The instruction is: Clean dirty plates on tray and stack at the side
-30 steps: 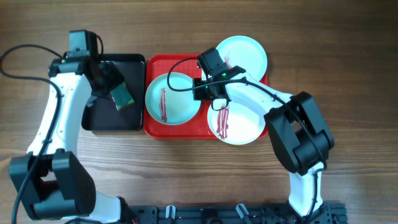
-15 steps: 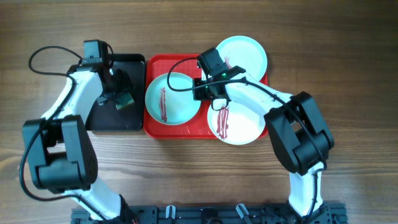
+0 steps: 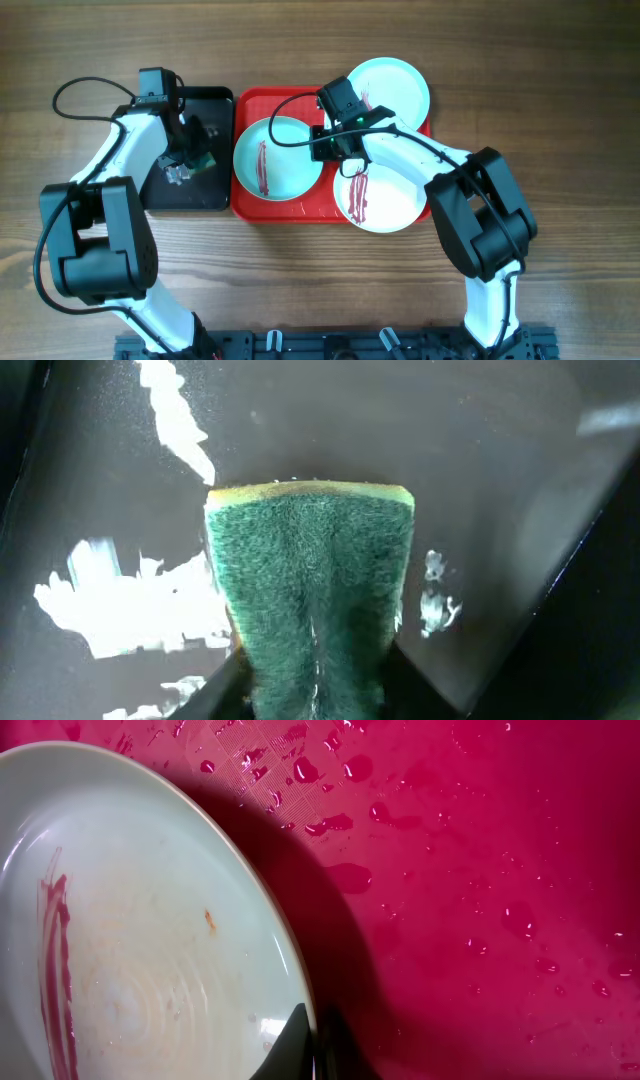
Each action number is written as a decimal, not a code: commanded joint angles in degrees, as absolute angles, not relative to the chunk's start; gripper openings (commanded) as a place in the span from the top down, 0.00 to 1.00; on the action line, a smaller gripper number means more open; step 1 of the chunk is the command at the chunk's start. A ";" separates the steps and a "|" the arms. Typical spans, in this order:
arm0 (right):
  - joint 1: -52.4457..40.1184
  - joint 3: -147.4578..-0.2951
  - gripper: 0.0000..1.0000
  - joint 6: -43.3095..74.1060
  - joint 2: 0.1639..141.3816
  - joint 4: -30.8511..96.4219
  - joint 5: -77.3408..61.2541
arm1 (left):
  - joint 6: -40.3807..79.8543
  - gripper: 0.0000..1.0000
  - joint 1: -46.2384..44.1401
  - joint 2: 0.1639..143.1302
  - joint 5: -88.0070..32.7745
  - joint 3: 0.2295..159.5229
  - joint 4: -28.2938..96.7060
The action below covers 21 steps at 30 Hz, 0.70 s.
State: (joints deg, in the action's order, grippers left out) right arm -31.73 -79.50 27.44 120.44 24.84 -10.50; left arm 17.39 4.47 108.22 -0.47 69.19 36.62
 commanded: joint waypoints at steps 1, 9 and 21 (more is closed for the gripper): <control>-31.88 -80.14 0.96 28.58 122.85 25.36 -10.39 | 18.65 0.75 4.73 110.34 0.51 68.47 36.77; -31.88 -80.14 0.96 28.60 122.85 25.41 -10.39 | 18.63 0.76 4.73 114.24 0.51 68.47 36.75; -31.88 -80.14 0.95 28.64 122.85 25.36 -10.39 | 18.63 0.96 4.73 113.10 0.47 69.49 37.34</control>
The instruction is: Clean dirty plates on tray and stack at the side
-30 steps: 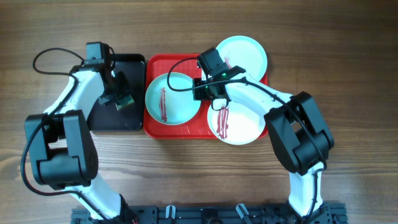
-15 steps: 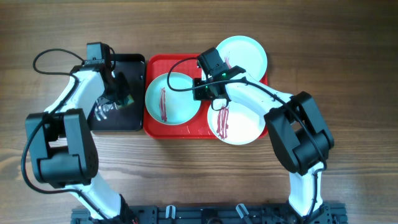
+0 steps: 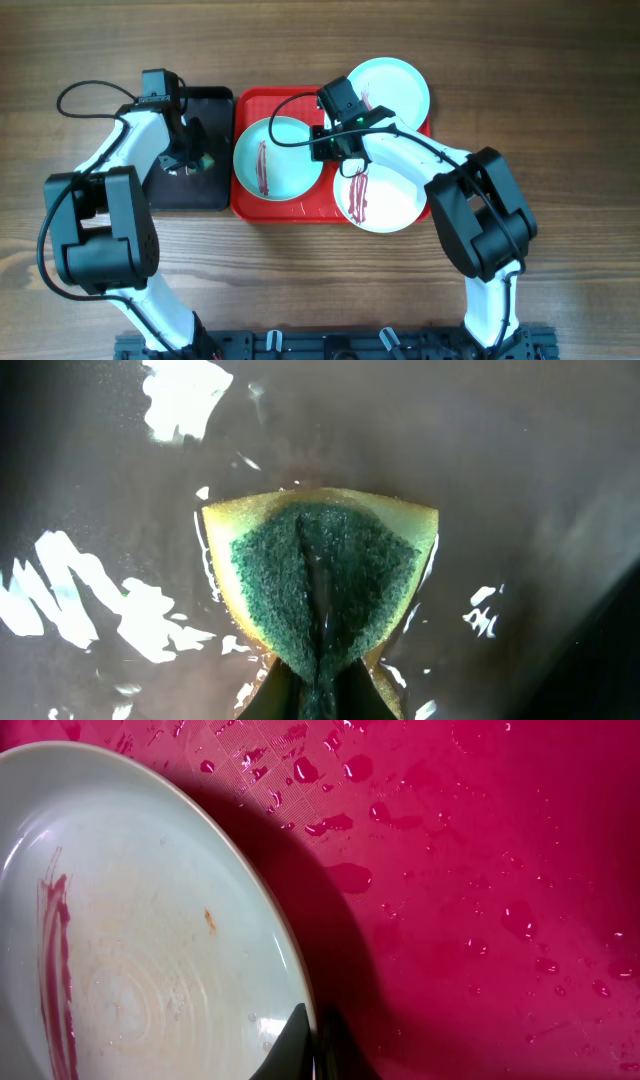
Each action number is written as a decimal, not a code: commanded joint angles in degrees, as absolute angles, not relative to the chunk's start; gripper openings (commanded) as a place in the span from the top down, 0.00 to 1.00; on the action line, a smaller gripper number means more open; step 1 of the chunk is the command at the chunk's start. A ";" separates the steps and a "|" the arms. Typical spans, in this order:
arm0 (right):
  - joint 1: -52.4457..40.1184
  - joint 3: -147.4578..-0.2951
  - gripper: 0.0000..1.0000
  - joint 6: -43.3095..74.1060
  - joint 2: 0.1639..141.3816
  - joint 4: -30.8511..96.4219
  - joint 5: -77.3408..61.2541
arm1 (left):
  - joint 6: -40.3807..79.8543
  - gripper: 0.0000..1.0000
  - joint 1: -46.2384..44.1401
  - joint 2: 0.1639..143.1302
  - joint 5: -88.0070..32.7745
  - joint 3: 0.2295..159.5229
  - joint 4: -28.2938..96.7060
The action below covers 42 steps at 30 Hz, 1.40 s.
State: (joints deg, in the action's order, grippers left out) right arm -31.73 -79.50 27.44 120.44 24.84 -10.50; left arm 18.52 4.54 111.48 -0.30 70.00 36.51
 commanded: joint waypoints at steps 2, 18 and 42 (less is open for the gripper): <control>-31.88 -80.14 0.96 28.64 122.85 25.34 -10.39 | 18.61 0.96 4.62 111.35 0.47 70.85 38.74; -31.38 -80.14 0.96 28.64 122.83 25.04 -12.86 | 7.14 0.96 4.60 97.89 -5.21 73.67 48.51; -29.17 -80.14 0.96 27.07 122.83 25.76 -16.64 | 3.18 0.96 -10.09 108.60 -6.35 73.34 38.26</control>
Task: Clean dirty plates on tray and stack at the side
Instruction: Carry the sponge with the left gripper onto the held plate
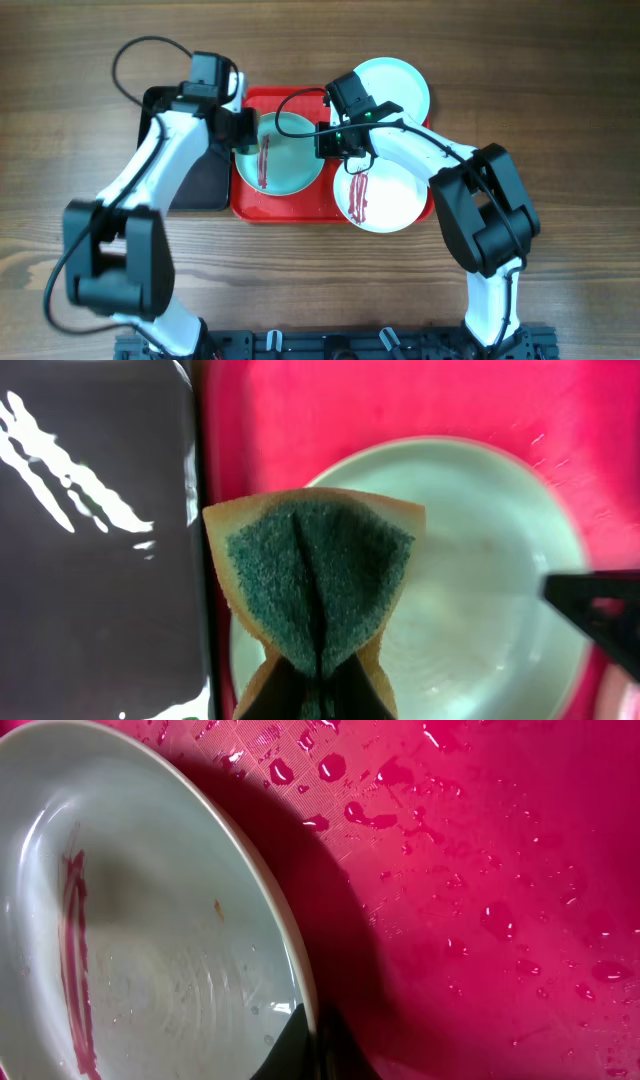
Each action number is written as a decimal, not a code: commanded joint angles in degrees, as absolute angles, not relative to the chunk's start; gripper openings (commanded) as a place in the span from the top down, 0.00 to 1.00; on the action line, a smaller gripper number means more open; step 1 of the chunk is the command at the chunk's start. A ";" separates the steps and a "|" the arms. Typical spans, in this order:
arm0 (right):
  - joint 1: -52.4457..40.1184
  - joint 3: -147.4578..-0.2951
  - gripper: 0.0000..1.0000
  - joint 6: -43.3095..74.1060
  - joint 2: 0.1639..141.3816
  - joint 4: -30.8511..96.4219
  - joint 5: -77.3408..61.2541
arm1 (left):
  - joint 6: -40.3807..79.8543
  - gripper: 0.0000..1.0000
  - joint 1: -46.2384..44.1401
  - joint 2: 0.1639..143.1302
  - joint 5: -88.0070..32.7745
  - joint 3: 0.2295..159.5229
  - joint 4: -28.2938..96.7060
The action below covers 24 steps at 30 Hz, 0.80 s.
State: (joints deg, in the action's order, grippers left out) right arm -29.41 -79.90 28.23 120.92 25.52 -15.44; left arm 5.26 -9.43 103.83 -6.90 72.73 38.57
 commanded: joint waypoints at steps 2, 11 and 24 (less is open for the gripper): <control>-29.17 -80.14 0.96 26.98 122.83 25.78 -16.64 | 3.20 0.96 -10.07 110.61 -6.37 73.34 38.68; -29.17 -80.14 0.96 26.98 122.83 25.71 -16.64 | 0.84 0.96 -13.34 114.80 -13.65 73.30 42.54; -29.17 -80.14 0.96 27.00 122.83 25.82 -16.64 | 12.21 0.96 -17.47 117.47 -13.50 73.14 33.58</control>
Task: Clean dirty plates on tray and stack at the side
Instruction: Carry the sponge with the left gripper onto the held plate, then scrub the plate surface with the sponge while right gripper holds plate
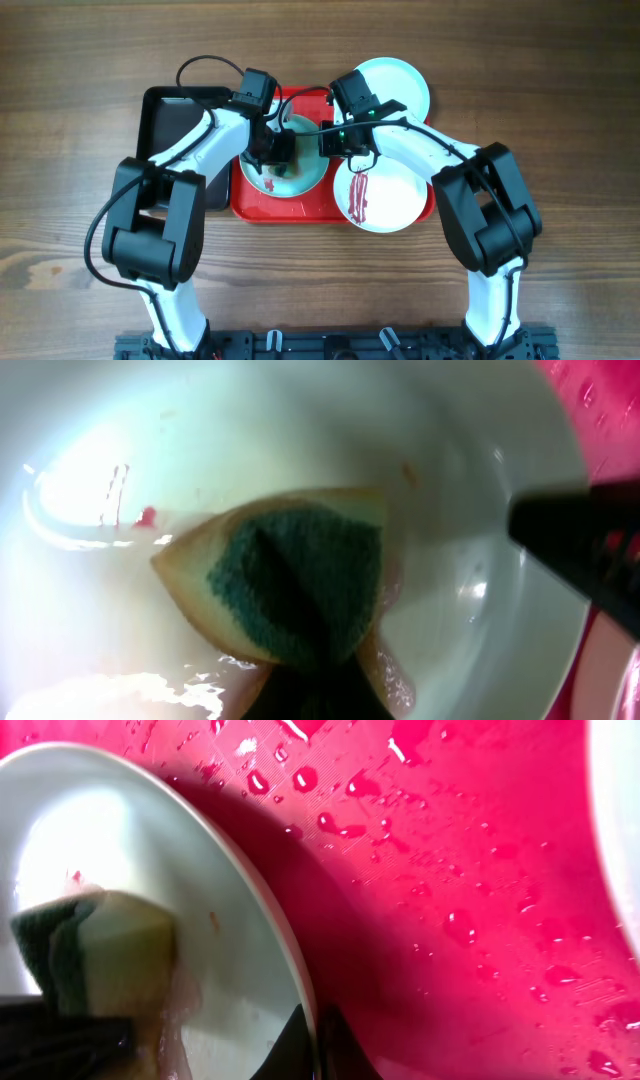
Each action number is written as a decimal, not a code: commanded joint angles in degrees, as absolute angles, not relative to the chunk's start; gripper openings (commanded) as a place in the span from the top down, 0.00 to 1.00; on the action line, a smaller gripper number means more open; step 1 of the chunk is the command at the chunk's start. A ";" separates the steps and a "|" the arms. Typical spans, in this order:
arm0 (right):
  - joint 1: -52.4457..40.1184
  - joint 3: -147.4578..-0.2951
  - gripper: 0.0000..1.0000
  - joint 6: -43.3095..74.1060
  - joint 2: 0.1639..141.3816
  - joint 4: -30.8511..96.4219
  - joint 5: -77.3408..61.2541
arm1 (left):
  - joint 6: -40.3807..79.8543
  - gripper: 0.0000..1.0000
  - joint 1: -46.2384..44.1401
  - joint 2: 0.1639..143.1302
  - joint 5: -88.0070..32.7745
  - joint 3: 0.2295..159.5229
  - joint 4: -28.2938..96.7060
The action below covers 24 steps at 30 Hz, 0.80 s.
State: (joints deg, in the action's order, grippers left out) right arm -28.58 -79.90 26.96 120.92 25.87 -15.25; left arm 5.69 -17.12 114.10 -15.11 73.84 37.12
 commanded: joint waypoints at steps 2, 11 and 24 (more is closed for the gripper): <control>-29.17 -80.14 0.96 27.00 122.85 25.80 -16.64 | 14.33 0.96 -17.23 117.47 -7.77 73.14 31.57; -29.17 -80.14 0.96 27.00 122.83 25.76 -16.64 | 20.88 0.96 -17.19 117.47 20.64 73.17 32.45; -29.15 -80.14 0.96 27.16 122.83 25.71 -17.91 | 11.51 0.96 -16.88 117.45 -24.58 73.25 47.09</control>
State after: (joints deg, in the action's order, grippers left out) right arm -29.08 -79.90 27.07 121.19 25.74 -16.49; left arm 17.08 -15.99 114.39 -3.03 75.99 42.96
